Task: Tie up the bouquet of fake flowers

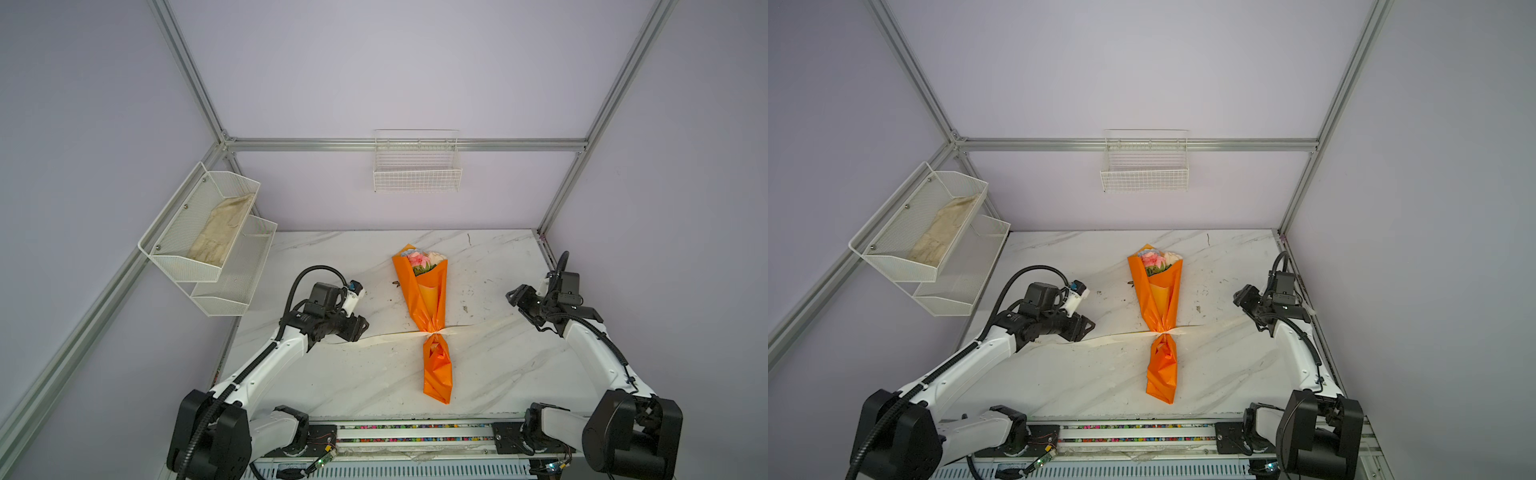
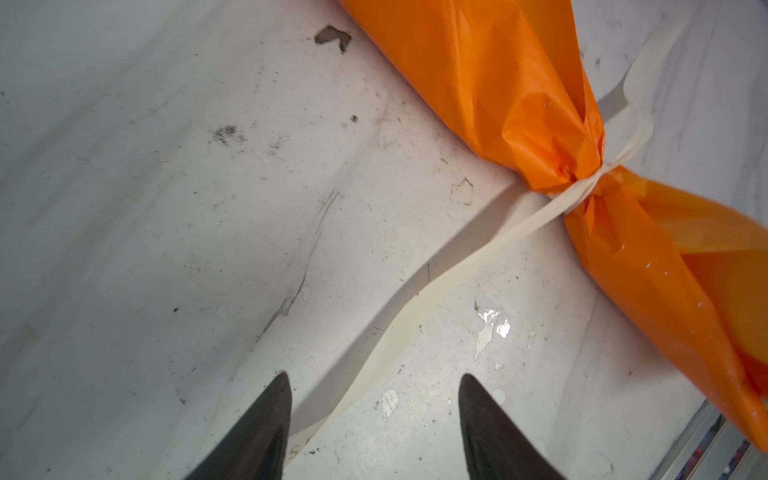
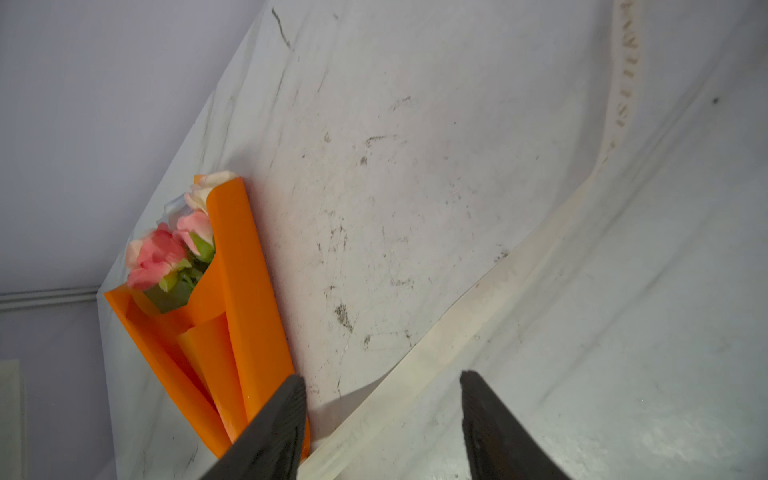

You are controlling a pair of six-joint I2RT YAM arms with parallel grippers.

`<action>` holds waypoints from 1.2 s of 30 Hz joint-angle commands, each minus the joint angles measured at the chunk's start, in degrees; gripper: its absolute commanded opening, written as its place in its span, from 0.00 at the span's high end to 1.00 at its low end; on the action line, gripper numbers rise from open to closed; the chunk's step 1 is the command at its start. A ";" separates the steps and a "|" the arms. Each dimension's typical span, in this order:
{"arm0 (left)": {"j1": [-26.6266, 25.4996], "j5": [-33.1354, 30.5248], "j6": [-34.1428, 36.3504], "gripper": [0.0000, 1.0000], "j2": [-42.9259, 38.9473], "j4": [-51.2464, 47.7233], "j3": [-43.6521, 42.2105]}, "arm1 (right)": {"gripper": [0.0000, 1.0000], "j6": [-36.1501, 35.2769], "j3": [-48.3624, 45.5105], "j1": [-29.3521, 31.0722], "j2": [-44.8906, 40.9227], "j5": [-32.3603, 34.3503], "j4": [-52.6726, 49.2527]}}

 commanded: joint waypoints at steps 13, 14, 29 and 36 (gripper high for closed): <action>-1.52 -16.88 20.40 0.37 18.60 -14.77 11.74 | 0.38 3.92 -4.57 4.87 2.62 -4.29 4.17; -1.52 -17.96 20.30 0.37 18.84 -14.33 11.57 | 0.38 3.90 -4.52 4.80 2.80 -4.16 4.41; -1.52 -16.94 20.20 0.81 25.31 -17.91 12.14 | 0.37 3.72 -1.92 4.88 6.31 18.30 -3.08; -1.52 -13.80 19.57 1.00 22.76 -17.89 13.22 | 0.35 1.44 0.86 4.46 14.94 24.35 -0.57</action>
